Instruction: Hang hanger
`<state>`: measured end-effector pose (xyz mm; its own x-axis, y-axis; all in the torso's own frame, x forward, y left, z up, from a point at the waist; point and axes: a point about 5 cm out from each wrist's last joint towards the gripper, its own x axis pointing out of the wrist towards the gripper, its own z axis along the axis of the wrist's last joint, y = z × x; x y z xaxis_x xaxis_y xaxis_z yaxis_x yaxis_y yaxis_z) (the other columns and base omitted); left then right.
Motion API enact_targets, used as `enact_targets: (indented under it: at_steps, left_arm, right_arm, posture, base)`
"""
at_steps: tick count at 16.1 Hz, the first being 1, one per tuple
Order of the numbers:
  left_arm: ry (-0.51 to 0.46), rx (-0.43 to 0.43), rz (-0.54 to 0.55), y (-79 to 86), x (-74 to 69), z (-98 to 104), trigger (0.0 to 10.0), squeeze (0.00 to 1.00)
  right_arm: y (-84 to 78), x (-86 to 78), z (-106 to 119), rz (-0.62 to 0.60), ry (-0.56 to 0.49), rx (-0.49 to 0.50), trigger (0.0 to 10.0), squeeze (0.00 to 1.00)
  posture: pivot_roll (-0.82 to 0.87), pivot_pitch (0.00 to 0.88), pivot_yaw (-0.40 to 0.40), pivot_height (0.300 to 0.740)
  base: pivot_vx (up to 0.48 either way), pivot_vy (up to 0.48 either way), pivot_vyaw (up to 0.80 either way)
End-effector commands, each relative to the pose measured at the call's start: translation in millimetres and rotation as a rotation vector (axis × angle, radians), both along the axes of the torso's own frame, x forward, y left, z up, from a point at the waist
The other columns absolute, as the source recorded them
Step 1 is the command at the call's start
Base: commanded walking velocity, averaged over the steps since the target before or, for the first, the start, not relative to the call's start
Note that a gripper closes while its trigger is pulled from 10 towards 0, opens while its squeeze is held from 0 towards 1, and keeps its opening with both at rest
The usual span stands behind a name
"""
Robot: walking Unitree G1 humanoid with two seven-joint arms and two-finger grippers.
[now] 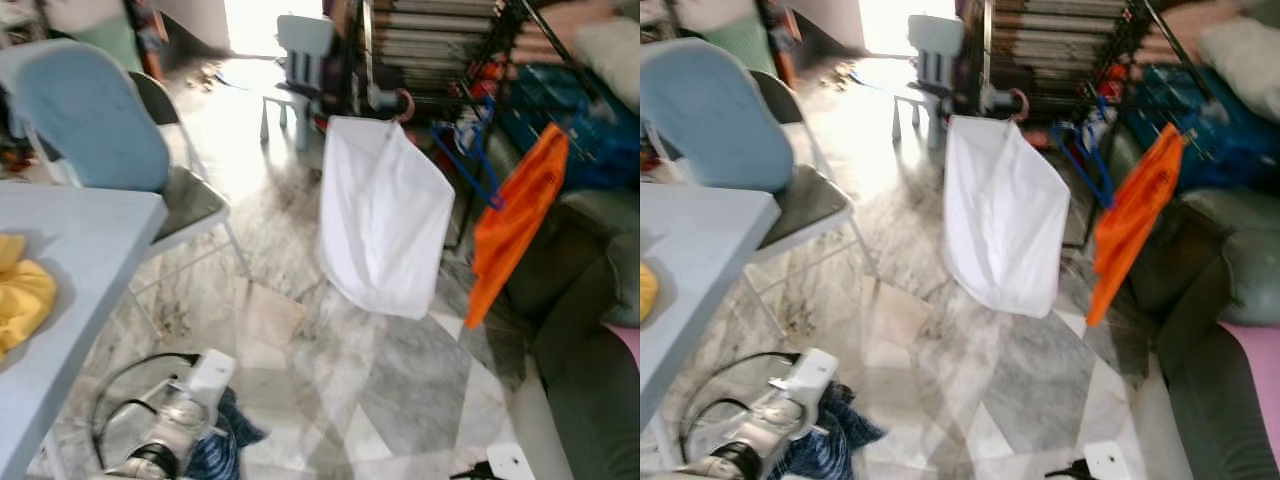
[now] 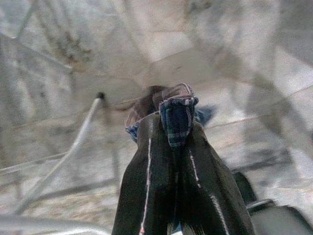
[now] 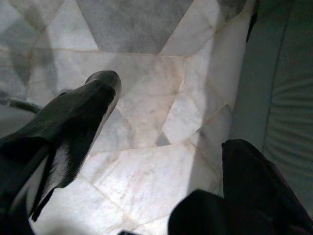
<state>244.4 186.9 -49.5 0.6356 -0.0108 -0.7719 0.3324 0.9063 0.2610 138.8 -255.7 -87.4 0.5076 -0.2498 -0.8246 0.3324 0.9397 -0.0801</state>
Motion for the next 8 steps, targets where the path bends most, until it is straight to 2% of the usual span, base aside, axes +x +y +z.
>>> enact_targets:
  at_steps: [1, 3, 4, 5, 6, 7, 8]
  left_arm:
    - [-0.010, 0.012, 0.006, 3.8, 1.3, 2, 10.0, 0.00]
    - [-0.068, -0.026, 0.044, 0.1, 15.2, 11, 10.0, 0.00]
    - [-0.080, -0.034, 0.048, -0.7, 18.1, 14, 10.0, 0.00]
    - [-0.144, -0.066, 0.070, -3.2, 35.2, 27, 10.0, 0.00]
    - [-0.182, -0.073, 0.065, -4.7, 46.7, 38, 10.0, 0.00]
    - [-0.192, -0.067, 0.059, -7.3, 51.2, 41, 10.0, 0.00]
    - [-0.222, -0.055, 0.052, -15.5, 61.3, 50, 10.0, 0.00]
  right_arm:
    - [-5.6, 0.2, 2, -0.008, -0.007, -0.020, 10.0, 0.00]
    - [-24.3, 13.4, 14, -0.079, -0.088, -0.069, 10.0, 0.00]
    - [-28.7, 16.4, 18, -0.090, -0.103, -0.080, 10.0, 0.00]
    - [-52.1, 38.9, 39, -0.116, -0.199, -0.141, 10.0, 0.00]
    - [-62.2, 61.5, 58, -0.106, -0.283, -0.180, 10.0, 0.00]
    - [-63.6, 71.6, 65, -0.100, -0.322, -0.188, 10.0, 0.00]
    - [-66.3, 93.2, 83, -0.076, -0.400, -0.195, 10.0, 0.00]
  posture:
    - [0.01, 0.000, -0.009, 0.740]
    - [0.01, 0.000, -0.007, 0.740]
    - [0.01, 0.000, -0.007, 0.740]
    - [0.01, 0.000, -0.003, 0.740]
    - [0.01, 0.000, -0.002, 0.740]
    - [0.01, 0.000, -0.001, 0.740]
    - [0.01, 0.000, -0.004, 0.740]
  base:
    - [0.000, 0.000, 0.00]
    - [0.000, 0.000, 0.00]
    - [0.000, 0.000, 0.00]
    - [0.000, 0.000, 0.00]
    - [0.000, 0.000, 0.00]
    - [0.000, 0.000, 0.00]
    - [0.000, 0.000, 0.00]
